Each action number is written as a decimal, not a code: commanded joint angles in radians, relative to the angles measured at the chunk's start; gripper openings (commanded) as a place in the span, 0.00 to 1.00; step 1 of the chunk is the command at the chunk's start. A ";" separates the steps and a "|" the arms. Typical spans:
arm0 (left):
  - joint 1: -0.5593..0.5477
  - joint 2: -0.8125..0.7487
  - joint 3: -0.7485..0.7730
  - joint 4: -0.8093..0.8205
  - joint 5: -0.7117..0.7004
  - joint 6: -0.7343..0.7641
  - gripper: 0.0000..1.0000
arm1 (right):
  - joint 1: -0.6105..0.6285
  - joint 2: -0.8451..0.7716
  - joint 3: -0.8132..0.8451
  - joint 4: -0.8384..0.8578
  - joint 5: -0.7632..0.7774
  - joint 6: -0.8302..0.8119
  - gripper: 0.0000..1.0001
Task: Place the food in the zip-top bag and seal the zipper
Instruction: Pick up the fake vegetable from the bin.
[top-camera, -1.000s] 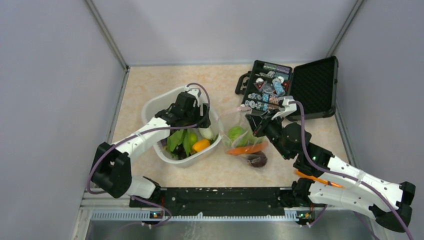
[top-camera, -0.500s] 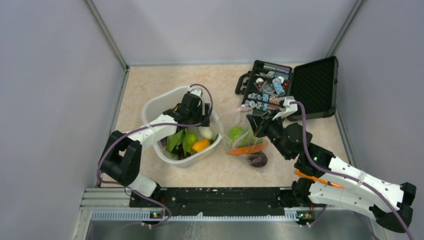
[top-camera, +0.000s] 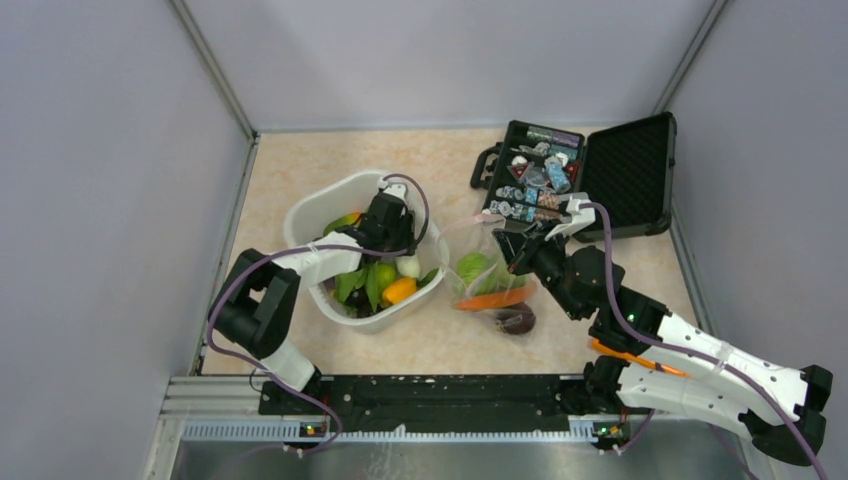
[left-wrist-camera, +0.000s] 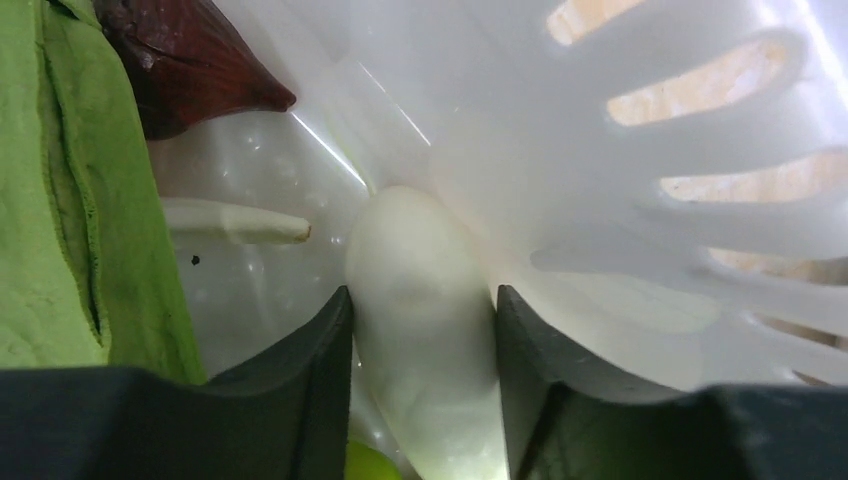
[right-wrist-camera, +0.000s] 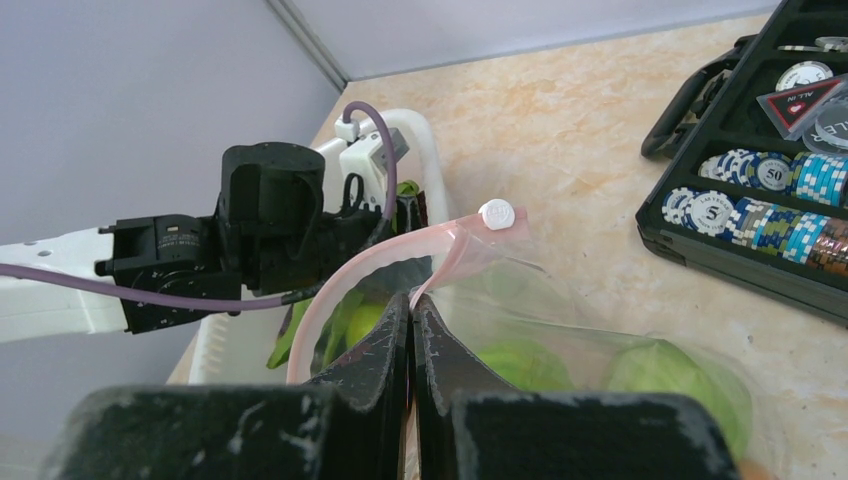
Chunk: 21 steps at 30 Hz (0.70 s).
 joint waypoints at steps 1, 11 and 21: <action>0.003 -0.032 -0.025 0.025 -0.017 -0.001 0.37 | -0.005 -0.019 0.028 0.017 0.018 0.007 0.00; 0.004 -0.307 -0.048 -0.016 -0.066 -0.004 0.23 | -0.005 -0.025 0.019 0.021 0.026 0.010 0.00; 0.003 -0.521 -0.088 -0.034 -0.066 0.000 0.23 | -0.005 -0.013 0.018 0.033 0.014 0.014 0.00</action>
